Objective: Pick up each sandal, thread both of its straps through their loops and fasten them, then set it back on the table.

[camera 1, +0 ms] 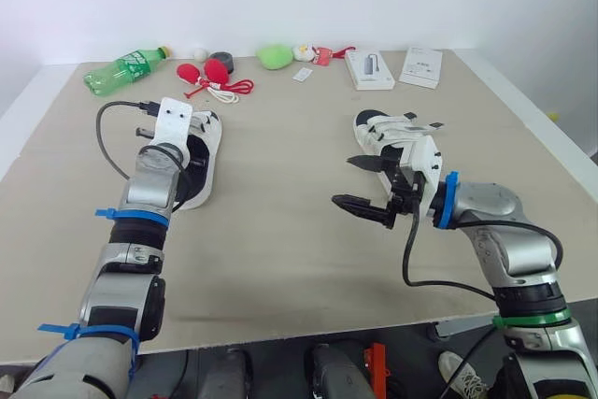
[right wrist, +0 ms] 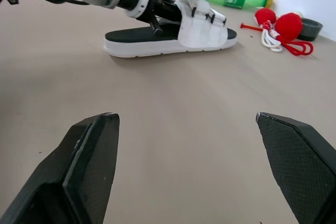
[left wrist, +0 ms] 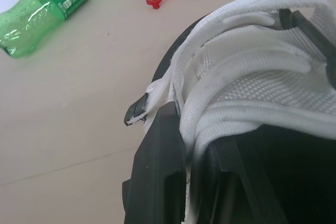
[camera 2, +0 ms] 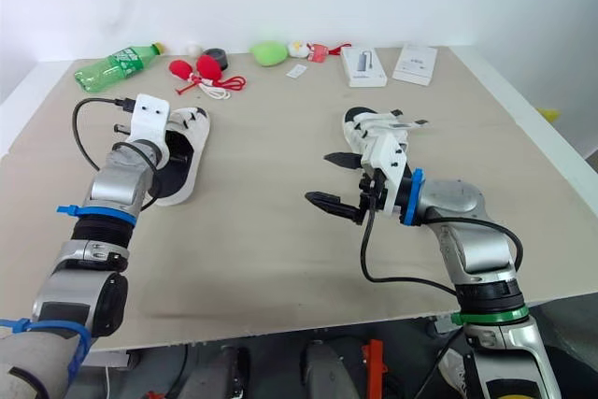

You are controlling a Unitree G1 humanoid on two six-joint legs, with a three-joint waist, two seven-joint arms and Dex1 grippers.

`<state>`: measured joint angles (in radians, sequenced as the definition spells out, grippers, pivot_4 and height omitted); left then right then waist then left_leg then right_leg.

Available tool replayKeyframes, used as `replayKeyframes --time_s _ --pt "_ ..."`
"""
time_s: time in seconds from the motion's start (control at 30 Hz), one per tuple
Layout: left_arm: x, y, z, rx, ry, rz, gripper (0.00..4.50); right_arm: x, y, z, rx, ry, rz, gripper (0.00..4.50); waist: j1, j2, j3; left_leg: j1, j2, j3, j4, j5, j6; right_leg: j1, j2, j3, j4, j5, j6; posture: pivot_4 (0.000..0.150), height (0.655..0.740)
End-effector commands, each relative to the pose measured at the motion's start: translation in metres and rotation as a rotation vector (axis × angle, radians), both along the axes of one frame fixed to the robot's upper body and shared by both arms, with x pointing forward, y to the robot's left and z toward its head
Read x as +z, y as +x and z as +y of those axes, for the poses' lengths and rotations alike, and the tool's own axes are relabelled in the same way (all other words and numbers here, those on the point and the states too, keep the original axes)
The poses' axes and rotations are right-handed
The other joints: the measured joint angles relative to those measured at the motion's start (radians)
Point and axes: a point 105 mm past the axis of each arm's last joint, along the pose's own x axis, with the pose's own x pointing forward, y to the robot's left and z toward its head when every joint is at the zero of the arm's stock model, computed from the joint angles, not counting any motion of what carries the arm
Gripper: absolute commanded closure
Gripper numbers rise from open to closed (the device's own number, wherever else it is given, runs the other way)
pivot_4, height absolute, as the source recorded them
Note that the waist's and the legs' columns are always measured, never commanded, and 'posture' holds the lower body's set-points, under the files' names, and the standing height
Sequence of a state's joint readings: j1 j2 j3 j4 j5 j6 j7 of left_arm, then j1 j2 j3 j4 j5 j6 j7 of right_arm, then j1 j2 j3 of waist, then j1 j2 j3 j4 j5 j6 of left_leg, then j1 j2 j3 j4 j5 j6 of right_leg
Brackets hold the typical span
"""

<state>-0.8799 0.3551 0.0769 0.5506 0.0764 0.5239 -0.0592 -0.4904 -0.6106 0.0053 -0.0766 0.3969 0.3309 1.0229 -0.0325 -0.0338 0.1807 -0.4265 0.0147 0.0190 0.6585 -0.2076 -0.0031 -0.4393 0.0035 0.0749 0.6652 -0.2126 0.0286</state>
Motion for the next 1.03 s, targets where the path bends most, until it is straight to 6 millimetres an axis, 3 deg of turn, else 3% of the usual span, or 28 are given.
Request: replayKeyframes --time_s 0.03,0.17,0.2,0.3,0.43,0.53,0.63,0.77,0.87,0.97,1.03 --pt "0.012 -0.004 -0.007 -0.037 -0.05 -0.055 4.05 0.011 0.004 0.002 0.007 -0.001 -0.05 0.0 0.0 0.0 0.0 0.0 0.0 0.0 0.0 0.0 0.0 0.0 -0.001 0.0 0.0 0.0 0.0 0.15 0.74" --pt "0.016 -0.009 -0.002 -0.066 -0.048 -0.066 2.35 0.012 0.008 -0.001 -0.004 -0.011 -0.053 0.0 0.0 0.0 0.0 0.0 -0.001 0.0 0.0 0.0 0.0 0.0 -0.001 0.0 0.0 0.0 0.0 0.15 0.74" --pt "0.018 -0.012 0.0 -0.073 -0.056 -0.071 1.63 0.012 0.008 -0.002 -0.007 -0.012 -0.053 0.0 0.0 0.0 0.0 0.0 -0.001 0.0 0.0 0.0 0.0 0.0 -0.001 0.0 0.0 0.0 0.0 0.15 0.74" --pt "0.027 -0.024 -0.002 -0.153 -0.06 -0.115 0.11 0.013 0.009 -0.007 -0.016 -0.01 -0.049 0.0 -0.002 0.0 0.0 0.0 0.0 0.0 0.0 0.0 0.0 0.0 -0.001 0.0 0.0 0.0 0.0 0.15 0.74" --pt "0.045 -0.048 -0.016 -0.379 -0.067 -0.183 0.03 0.014 0.007 -0.011 -0.018 0.006 -0.041 0.0 -0.003 0.0 0.0 0.0 0.0 -0.001 -0.001 0.0 0.0 0.0 -0.002 0.0 0.0 0.0 -0.001 0.15 0.74" --pt "0.054 -0.083 -0.028 -0.667 -0.102 -0.21 0.03 0.017 -0.002 -0.016 0.021 0.067 -0.005 0.0 -0.003 0.0 0.0 0.0 -0.001 -0.001 -0.001 0.0 -0.001 0.0 -0.003 -0.001 0.0 0.0 -0.001 0.15 0.74" --pt "0.036 -0.102 -0.04 -0.841 -0.042 -0.134 0.03 0.009 -0.012 -0.022 0.059 0.029 0.003 0.0 -0.003 0.0 0.0 0.001 -0.001 -0.001 -0.001 0.0 0.0 0.001 -0.003 -0.001 0.0 0.0 -0.001 0.15 0.74" --pt "0.025 -0.128 -0.068 -1.106 -0.153 -0.108 0.03 -0.002 -0.027 -0.028 0.115 -0.015 0.027 0.0 0.001 0.0 0.0 0.003 -0.001 0.001 0.0 0.001 0.0 0.004 -0.004 -0.002 -0.001 -0.003 0.003 0.15 0.74" --pt "0.005 -0.155 -0.088 -1.311 -0.189 0.065 0.03 -0.012 -0.041 -0.035 0.146 -0.063 0.052 0.0 0.0 0.0 0.0 0.003 -0.001 0.003 0.001 0.001 0.001 0.004 -0.004 -0.002 0.0 -0.004 0.006 0.15 0.74" --pt "-0.002 -0.167 -0.093 -1.393 -0.196 0.144 0.03 -0.014 -0.051 -0.04 0.15 -0.073 0.07 0.0 -0.001 0.0 0.0 0.004 0.0 0.003 0.001 0.001 0.001 0.004 -0.003 -0.002 0.0 -0.004 0.006 0.15 0.74" --pt "-0.011 -0.165 -0.091 -1.391 -0.055 0.153 0.03 -0.014 -0.053 -0.042 0.133 -0.073 0.069 0.0 -0.001 0.0 0.0 0.004 0.001 0.003 0.001 0.001 0.001 0.004 -0.001 -0.002 0.0 -0.004 0.006 0.15 0.74"
